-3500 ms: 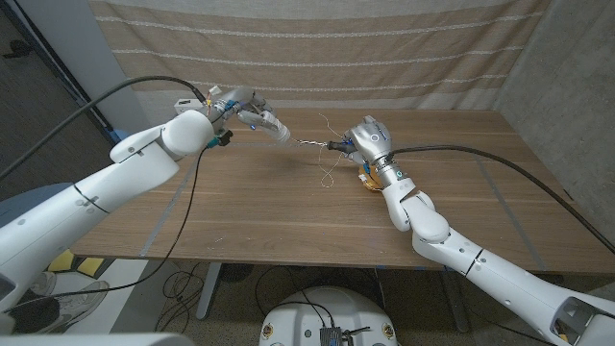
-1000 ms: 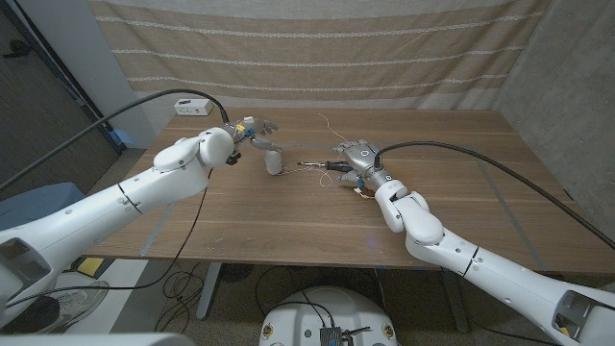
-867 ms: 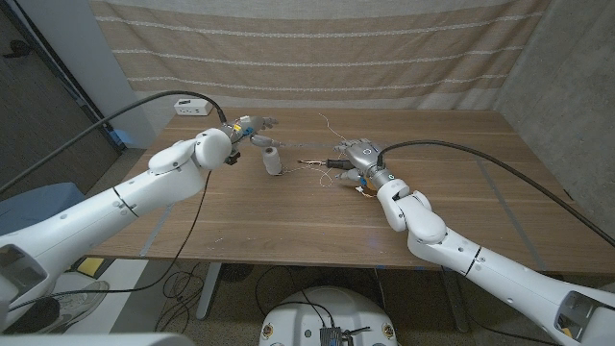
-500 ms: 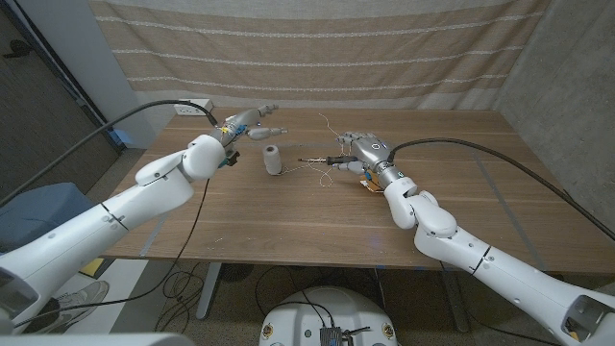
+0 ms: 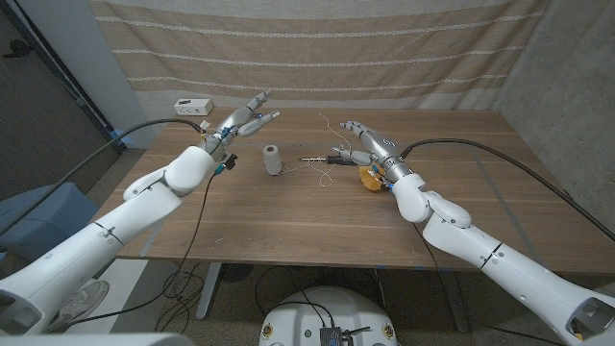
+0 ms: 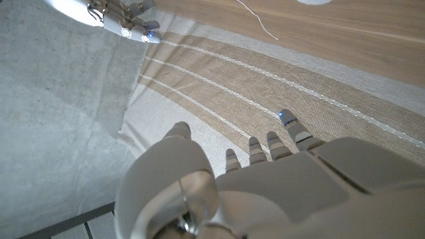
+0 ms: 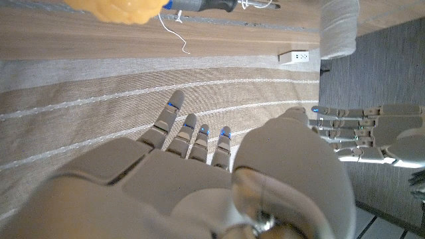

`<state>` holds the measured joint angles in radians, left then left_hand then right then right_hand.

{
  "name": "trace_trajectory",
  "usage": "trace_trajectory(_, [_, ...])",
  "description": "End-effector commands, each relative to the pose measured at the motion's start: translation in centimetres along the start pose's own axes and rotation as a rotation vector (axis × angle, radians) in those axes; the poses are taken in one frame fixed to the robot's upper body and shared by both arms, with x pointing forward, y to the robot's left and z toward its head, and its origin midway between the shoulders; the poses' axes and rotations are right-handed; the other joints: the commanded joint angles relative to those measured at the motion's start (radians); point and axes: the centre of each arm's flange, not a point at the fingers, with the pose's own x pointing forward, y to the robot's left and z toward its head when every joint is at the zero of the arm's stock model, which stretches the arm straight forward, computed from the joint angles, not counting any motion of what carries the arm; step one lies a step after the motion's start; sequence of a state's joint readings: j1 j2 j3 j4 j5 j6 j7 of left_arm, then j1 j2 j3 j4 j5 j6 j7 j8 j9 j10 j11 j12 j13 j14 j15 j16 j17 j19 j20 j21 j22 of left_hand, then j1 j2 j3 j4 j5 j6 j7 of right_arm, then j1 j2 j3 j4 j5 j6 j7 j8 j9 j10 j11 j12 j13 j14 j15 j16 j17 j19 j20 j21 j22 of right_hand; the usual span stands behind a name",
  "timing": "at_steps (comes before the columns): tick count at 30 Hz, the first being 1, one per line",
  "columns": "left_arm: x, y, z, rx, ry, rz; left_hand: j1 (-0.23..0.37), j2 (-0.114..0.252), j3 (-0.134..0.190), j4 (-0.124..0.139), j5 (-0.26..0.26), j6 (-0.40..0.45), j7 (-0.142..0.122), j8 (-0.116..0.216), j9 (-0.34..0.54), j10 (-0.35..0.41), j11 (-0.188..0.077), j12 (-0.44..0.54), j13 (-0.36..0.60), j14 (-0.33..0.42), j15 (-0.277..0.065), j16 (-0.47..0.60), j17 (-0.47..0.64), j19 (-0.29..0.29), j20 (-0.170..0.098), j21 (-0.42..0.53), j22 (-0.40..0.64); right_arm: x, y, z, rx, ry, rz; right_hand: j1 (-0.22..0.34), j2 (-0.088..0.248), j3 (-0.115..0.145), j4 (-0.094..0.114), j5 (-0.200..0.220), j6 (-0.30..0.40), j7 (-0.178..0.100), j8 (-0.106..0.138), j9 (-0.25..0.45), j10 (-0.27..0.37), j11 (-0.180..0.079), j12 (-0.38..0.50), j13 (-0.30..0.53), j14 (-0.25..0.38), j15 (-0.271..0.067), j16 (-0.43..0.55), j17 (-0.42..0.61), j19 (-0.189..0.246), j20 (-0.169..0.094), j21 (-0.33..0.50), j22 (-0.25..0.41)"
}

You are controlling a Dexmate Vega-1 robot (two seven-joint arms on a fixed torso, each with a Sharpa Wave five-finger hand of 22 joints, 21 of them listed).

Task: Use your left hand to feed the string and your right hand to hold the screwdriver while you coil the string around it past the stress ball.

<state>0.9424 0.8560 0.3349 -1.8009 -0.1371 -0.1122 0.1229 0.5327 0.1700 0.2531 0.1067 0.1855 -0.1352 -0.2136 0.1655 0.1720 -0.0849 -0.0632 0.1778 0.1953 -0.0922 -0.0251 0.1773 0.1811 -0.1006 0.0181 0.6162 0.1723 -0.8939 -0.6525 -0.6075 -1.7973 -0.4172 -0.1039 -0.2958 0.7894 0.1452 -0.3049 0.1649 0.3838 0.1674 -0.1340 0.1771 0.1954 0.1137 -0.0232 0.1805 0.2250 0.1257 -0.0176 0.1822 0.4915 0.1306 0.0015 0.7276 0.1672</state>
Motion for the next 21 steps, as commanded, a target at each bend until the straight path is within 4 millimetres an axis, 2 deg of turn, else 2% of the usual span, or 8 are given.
trace_trajectory(1, [-1.7,1.4,-2.5,-0.239,-0.095,0.036,-0.032,-0.001,-0.002,0.018,0.008,-0.008,0.019,0.006,0.001,-0.016,-0.003,0.005,-0.006,-0.021,-0.006,0.001,0.000,-0.010,-0.015,-0.011,0.000,-0.3,-1.5,-0.7,0.346,-0.042,-0.057,-0.031,0.019,0.010,0.006,-0.010,0.001,0.014,0.008,0.000,0.006,0.025,0.010,-0.003,-0.003,0.009,0.010,-0.008,0.007,-0.013,-0.012,0.003])
trace_trajectory(4, [-2.1,1.4,-3.4,-0.303,-0.106,0.021,-0.040,-0.007,-0.005,0.019,0.008,-0.012,0.022,0.006,0.001,-0.020,-0.004,0.006,-0.008,-0.024,-0.010,0.001,0.000,-0.008,-0.023,-0.015,-0.001,-0.7,-1.8,-1.0,0.436,-0.050,-0.079,-0.043,0.022,0.010,0.008,-0.013,0.005,0.019,0.010,0.000,0.010,0.031,0.012,-0.004,-0.001,0.011,0.012,-0.012,0.010,-0.012,-0.014,0.003])
trace_trajectory(7, [-2.5,1.5,-4.3,-0.360,-0.104,0.019,-0.054,-0.010,-0.010,0.025,0.010,-0.030,0.040,0.003,0.000,-0.026,-0.004,0.006,-0.011,-0.035,-0.015,0.001,-0.001,-0.009,-0.028,-0.021,-0.001,-1.1,-2.2,-1.3,0.514,-0.057,-0.116,-0.058,0.025,0.010,0.011,-0.017,0.003,0.023,0.010,-0.001,0.012,0.035,0.014,-0.006,0.000,0.016,0.013,-0.016,0.013,-0.012,-0.017,0.003])
trace_trajectory(10, [-2.9,1.5,-5.3,-0.414,-0.103,0.023,-0.073,0.001,-0.010,0.036,0.015,-0.031,0.063,0.007,0.000,-0.034,-0.004,0.006,-0.013,-0.042,-0.018,0.002,-0.001,-0.009,-0.032,-0.028,0.000,-1.5,-2.5,-1.7,0.577,-0.062,-0.151,-0.083,0.029,0.010,0.014,-0.023,0.001,0.025,0.011,-0.001,0.016,0.046,0.016,-0.009,-0.001,0.017,0.014,-0.023,0.024,-0.020,-0.020,0.002])
trace_trajectory(14, [-3.3,1.4,-6.3,-0.433,-0.089,0.012,-0.085,0.014,-0.005,0.044,0.020,-0.034,0.081,0.008,0.000,-0.039,0.000,0.007,-0.015,-0.048,-0.022,0.003,-0.001,-0.009,-0.039,-0.034,0.000,-1.9,-2.9,-2.2,0.629,-0.050,-0.206,-0.101,0.032,0.010,0.015,-0.027,-0.006,0.030,0.009,-0.002,0.018,0.055,0.017,-0.011,-0.007,0.014,0.013,-0.030,0.029,-0.025,-0.024,0.001])
trace_trajectory(18, [-3.7,0.8,-7.7,-0.472,-0.044,0.033,-0.091,0.016,-0.002,0.047,0.023,-0.030,0.085,0.011,-0.001,-0.045,0.004,0.006,-0.016,-0.051,-0.025,0.003,-0.001,-0.007,-0.046,-0.036,0.000,-2.5,-2.8,-2.2,0.667,-0.045,-0.265,-0.121,0.036,0.014,0.014,-0.031,0.007,0.046,0.016,-0.002,0.023,0.065,0.018,-0.014,-0.009,0.014,0.013,-0.040,0.033,-0.025,-0.031,0.001])
trace_trajectory(21, [-3.7,0.5,-9.1,-0.508,-0.011,0.027,-0.099,0.017,0.002,0.049,0.026,-0.038,0.085,0.008,-0.001,-0.063,0.008,0.002,-0.016,-0.062,-0.025,0.000,-0.002,-0.016,-0.051,-0.045,0.000,-2.4,-2.6,-1.7,0.690,-0.051,-0.276,-0.125,0.038,0.020,0.007,-0.034,0.015,0.046,0.019,-0.003,0.032,0.058,0.021,-0.017,0.004,0.012,0.017,-0.050,0.046,-0.028,-0.033,0.001])
